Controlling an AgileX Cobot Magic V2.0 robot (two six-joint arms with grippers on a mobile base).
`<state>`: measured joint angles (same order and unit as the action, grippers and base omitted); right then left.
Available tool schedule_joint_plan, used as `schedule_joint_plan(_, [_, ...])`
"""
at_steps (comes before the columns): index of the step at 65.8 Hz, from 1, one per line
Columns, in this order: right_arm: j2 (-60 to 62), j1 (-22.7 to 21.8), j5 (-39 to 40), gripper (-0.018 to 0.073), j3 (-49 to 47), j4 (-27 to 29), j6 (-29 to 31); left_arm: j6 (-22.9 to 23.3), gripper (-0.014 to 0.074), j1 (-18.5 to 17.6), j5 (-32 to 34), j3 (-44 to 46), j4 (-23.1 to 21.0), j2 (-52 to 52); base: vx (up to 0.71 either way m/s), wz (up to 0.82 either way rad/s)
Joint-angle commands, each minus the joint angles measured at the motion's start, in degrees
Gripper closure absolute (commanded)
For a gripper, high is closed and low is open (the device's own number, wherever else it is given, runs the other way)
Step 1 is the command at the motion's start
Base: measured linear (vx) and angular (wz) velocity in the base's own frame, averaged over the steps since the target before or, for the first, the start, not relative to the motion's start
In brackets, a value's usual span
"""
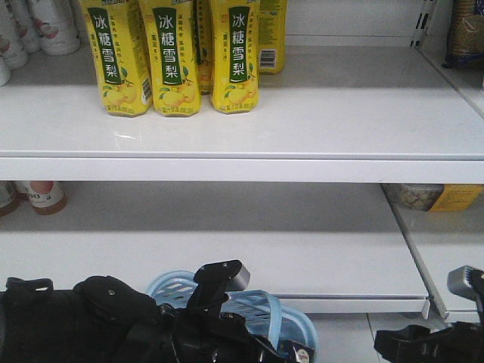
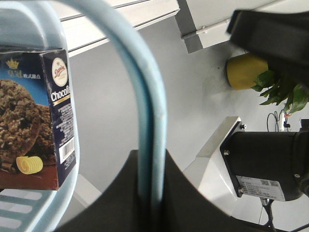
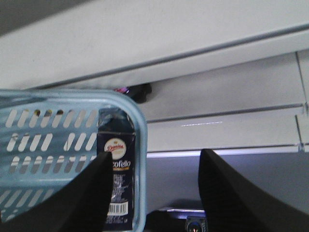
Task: Left arm holds basket, right arm returns cookies
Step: 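Reach the right gripper down into the basket toward the Chocofello box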
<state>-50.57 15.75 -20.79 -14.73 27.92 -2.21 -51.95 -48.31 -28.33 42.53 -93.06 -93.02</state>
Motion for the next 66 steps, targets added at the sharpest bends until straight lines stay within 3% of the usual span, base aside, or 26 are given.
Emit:
schedule_joint_plan(1, [-2.96, 2.21, 2.2, 0.0162, -1.9, 3.26, 0.46, -0.39, 0.0603, -0.33, -2.01, 1.5, -1.84, 2.56, 0.0, 0.0])
schedule_joint_plan(21, [-9.25, 10.04, 1.86, 0.0157, -1.9, 9.93, 5.08, -0.39, 0.0603, -0.33, -2.01, 1.5, -1.84, 2.56, 0.0, 0.0])
schedule_joint_plan(32, [-11.18, 10.79, 1.91, 0.0132, -1.9, 15.01, 7.23, -0.39, 0.0603, -0.33, -2.01, 1.5, -1.84, 2.56, 0.0, 0.0])
schedule_joint_plan(49, [-15.61, 10.79, 2.21, 0.0056, -2.3, 28.44, 19.63, -0.39, 0.0603, -0.33, -2.01, 1.5, -1.84, 2.56, 0.0, 0.0])
schedule_joint_plan(66, [-20.87, 10.79, 1.97, 0.005, -4.68, 39.08, 31.8, -0.39, 0.0603, -0.33, -2.01, 1.5, -1.84, 2.56, 0.0, 0.0])
